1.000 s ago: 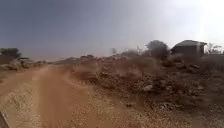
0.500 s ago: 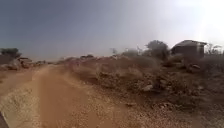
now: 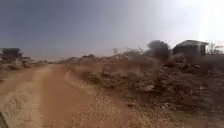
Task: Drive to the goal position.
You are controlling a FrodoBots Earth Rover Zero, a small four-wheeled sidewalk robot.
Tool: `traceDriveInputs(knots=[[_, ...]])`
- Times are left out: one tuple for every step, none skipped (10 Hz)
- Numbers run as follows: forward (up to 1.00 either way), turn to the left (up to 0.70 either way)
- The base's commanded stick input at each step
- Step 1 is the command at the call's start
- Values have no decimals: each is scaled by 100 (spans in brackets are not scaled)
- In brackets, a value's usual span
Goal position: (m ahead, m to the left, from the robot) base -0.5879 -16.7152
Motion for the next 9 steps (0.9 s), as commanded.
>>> traceDriveInputs(knots=[[0, 2], [0, 2], [0, 2], [0, 2], [0, 2], [0, 2], [0, 2], [0, 2], [0, 2]])
